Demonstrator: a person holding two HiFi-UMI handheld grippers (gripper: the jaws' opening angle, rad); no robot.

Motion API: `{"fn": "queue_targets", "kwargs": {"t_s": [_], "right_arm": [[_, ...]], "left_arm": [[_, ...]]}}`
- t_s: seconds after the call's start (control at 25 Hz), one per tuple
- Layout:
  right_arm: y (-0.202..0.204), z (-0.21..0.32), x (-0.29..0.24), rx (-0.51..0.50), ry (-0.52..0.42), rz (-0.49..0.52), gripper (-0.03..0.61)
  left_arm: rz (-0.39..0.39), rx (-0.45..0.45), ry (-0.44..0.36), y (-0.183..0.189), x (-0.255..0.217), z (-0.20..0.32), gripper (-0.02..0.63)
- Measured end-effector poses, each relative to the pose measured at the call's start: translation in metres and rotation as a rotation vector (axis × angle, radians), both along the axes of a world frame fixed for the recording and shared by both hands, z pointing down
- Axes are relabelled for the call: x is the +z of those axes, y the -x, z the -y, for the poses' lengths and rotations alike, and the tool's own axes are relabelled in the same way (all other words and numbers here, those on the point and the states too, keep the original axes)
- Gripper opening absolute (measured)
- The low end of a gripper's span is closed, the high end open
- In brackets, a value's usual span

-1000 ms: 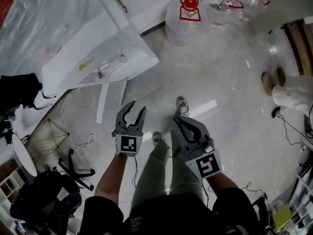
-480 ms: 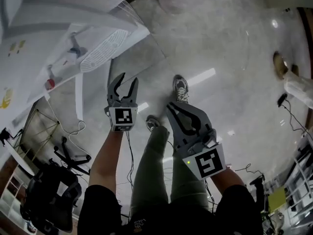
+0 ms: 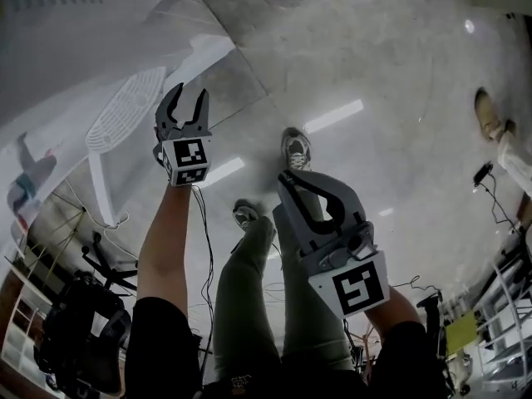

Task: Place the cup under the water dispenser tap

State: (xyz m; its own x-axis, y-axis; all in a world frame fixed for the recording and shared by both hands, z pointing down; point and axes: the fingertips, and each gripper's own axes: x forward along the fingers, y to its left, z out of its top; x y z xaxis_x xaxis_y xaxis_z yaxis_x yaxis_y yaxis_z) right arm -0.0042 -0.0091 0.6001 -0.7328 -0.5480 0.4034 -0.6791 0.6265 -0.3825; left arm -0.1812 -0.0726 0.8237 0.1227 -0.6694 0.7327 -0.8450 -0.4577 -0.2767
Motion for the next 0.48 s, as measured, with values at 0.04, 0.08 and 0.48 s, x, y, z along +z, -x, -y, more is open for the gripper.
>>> {"fn": "queue_targets", "kwargs": {"t_s": [0.04,0.08,0.48], "right_arm": [[-0.004,0.005,0.011,0.001,0.003,-0.004,0.046],[-0.008,0.009,0.022,0.002,0.007,-0.009,0.046],[-0.021,0.032,0.103,0.004,0.046,-0.012,0.046]], "left_arm": [[0.014,-0.013,0.002,0.002,0.011,0.009,0.186],[0.028,-0.025,0.004,0.005,0.022,0.017,0.186],[0.159,-0.074,0.045,0.05,0.102,0.069,0.19]]}}
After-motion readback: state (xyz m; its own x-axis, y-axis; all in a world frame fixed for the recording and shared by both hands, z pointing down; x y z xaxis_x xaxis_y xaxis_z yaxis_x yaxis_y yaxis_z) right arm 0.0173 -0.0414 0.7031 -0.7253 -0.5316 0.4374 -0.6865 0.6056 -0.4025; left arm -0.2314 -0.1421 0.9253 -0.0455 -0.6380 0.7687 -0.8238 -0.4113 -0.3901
